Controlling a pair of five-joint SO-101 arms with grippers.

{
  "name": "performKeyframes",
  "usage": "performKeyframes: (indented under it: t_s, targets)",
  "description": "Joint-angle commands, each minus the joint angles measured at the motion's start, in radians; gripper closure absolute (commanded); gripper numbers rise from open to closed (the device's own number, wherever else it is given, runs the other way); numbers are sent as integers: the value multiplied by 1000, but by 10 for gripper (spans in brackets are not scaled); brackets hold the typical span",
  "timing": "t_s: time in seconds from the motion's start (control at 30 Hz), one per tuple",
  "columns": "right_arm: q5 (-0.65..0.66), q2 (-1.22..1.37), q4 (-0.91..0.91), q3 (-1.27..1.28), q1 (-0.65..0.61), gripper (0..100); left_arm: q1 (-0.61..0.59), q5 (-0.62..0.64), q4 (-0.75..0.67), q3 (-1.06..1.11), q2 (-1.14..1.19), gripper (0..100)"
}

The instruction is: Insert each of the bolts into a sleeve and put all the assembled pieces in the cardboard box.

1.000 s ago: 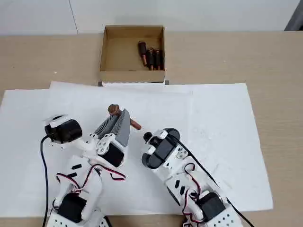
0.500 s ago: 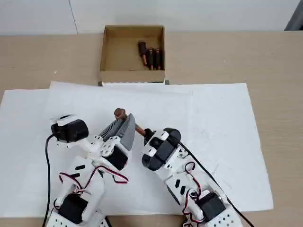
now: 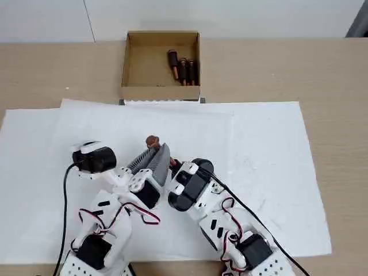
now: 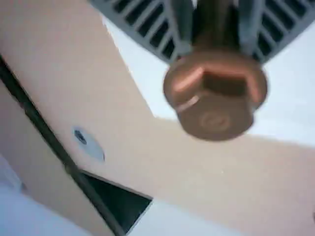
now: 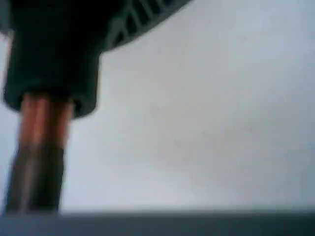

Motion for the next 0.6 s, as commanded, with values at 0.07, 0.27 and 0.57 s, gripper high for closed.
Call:
performKeyframes:
  t_s: [0.07,0.27,0.57]
  targets:
    - [12,-10,-30,-35,-8,995,68,6,48,21,-8,995]
    - [12,-10,-30,-35,-8,995,127,6,183,22,-8,995]
    - [12,-10,-30,-31,-8,995,118,-71,190,39,-5,917]
